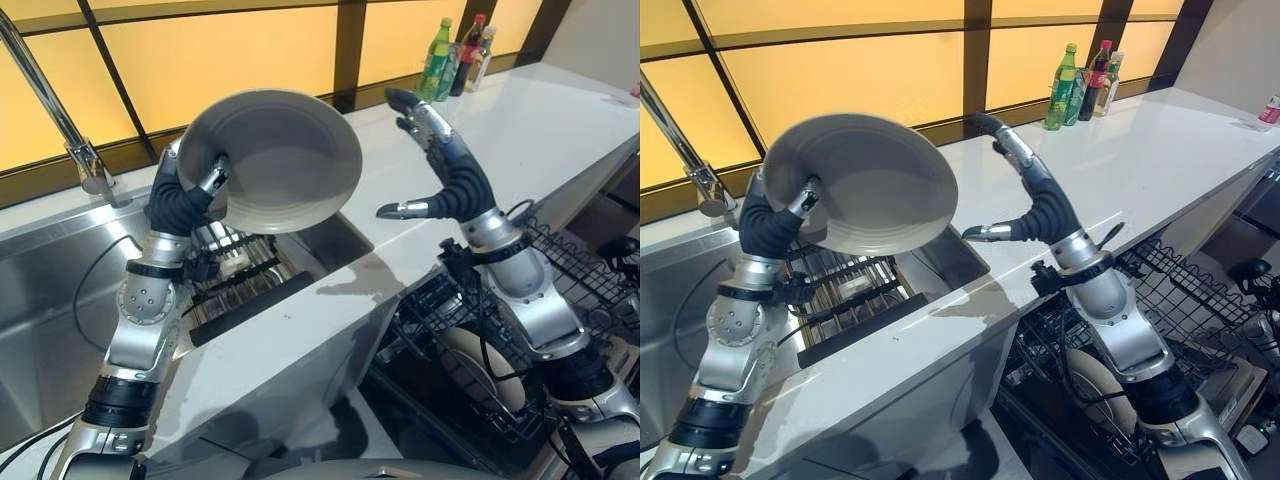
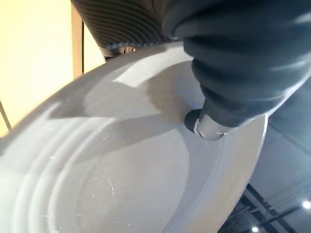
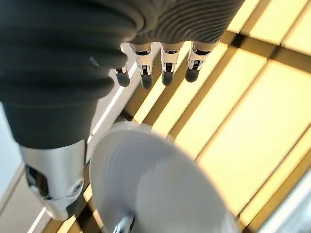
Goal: Pick up plates and place into dishwasher.
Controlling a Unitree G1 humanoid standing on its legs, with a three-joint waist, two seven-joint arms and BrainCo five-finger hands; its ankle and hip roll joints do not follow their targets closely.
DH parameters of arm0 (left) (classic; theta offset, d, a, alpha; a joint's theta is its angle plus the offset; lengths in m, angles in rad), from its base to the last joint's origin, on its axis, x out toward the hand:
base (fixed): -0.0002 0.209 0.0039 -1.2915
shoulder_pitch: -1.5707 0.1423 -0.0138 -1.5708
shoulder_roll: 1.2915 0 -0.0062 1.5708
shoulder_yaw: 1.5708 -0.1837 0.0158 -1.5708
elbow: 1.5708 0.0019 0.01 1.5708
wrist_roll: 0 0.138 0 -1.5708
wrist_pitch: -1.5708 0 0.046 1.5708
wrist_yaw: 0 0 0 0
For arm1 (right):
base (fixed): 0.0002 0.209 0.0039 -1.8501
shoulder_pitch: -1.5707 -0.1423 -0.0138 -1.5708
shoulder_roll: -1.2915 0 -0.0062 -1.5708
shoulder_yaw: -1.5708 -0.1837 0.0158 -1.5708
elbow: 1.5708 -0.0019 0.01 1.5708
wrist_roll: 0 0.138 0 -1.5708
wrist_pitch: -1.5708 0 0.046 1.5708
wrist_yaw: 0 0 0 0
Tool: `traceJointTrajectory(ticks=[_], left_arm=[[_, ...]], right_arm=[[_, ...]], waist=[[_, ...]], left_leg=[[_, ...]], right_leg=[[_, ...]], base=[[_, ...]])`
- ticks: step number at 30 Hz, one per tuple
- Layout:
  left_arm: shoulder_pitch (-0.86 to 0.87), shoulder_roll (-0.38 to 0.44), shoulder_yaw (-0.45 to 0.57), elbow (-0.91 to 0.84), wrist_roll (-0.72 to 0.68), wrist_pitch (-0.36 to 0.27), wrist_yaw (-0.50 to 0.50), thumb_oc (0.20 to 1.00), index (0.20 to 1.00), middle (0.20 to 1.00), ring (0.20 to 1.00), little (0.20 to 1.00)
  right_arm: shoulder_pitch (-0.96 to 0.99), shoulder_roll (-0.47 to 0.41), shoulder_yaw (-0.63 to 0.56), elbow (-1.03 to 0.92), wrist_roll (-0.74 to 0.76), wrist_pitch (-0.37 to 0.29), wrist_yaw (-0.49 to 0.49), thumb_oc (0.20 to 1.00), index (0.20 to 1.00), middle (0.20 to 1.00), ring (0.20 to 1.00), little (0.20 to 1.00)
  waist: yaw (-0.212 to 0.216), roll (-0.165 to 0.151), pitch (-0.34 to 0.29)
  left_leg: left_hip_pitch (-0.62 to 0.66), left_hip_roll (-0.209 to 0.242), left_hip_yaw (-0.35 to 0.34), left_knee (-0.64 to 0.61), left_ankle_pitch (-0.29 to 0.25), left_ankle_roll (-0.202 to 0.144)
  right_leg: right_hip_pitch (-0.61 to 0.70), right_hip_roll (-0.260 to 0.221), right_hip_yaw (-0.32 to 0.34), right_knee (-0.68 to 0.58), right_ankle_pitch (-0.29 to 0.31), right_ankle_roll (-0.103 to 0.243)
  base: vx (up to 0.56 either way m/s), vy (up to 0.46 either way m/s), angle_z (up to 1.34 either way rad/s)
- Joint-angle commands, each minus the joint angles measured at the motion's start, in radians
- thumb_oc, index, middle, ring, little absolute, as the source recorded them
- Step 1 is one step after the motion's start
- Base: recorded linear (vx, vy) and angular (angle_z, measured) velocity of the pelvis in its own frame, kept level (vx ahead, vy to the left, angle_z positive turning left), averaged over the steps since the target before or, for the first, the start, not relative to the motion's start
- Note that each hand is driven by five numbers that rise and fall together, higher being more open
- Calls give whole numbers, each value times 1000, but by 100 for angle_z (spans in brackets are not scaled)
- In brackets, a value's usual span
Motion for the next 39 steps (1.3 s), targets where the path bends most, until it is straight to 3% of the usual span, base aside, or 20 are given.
traceJointTrajectory(ticks=[1,5,11,21,22,23,24,28,39], left_arm=[[-104,-8,-43,-32,-58,-26,-27,200,200,200,200,200],[-125,-6,-78,-56,-49,-54,-70,200,200,200,200,200],[-152,-6,-105,-93,-60,-48,-120,200,200,200,200,200],[-171,-6,-139,-78,-65,-22,-150,200,200,200,200,200],[-171,-8,-144,-80,-65,-23,-152,200,200,200,200,200],[-171,-8,-144,-80,-69,-23,-157,200,200,200,200,200],[-174,-7,-144,-78,-74,-24,-163,200,200,200,200,200],[-174,-8,-151,-76,-80,-20,-161,200,200,200,200,200],[-156,-30,-155,-70,-77,1,-155,200,200,200,200,200]], right_arm=[[-89,15,27,-6,49,8,-12,1000,1000,1000,1000,1000],[-108,49,42,29,73,44,-51,1000,1000,1000,1000,1000],[-111,82,63,47,101,87,-77,1000,1000,1000,1000,1000],[-130,99,78,61,142,111,-34,1000,1000,1000,1000,1000],[-134,99,84,60,154,118,-9,652,652,652,652,652],[-136,99,88,61,161,117,21,200,200,200,200,200],[-146,90,101,60,178,113,85,200,200,200,200,200],[-156,64,116,50,261,86,135,200,200,200,200,200],[-127,100,90,47,249,67,126,200,200,200,200,200]], waist=[[18,17,-73],[24,20,-75],[31,22,-74],[35,21,-75],[35,19,-75],[36,19,-75],[36,17,-74],[36,12,-74],[31,12,-71]], left_leg=[[-56,1,6,32,-26,27],[-60,-4,0,36,-28,30],[-61,-14,-11,43,-33,38],[-58,-24,-19,45,-35,46],[-58,-25,-20,45,-35,46],[-58,-25,-20,45,-35,46],[-57,-26,-20,45,-35,48],[-54,-24,-17,41,-33,48],[-53,-24,-10,33,-30,52]], right_leg=[[-47,0,-12,186,-148,-10],[-48,-4,-21,193,-151,-10],[-51,-9,-27,210,-158,-7],[-47,-16,-34,217,-160,-5],[-48,-17,-34,218,-160,-4],[-48,-17,-34,219,-160,-4],[-48,-17,-33,219,-160,-5],[-43,-17,-35,215,-159,-6],[-42,-14,-29,206,-154,-6]], base=[[-1,8,7],[6,7,10],[6,11,8],[2,5,3],[0,0,0],[0,0,0],[0,0,0],[0,0,0],[0,0,0]])
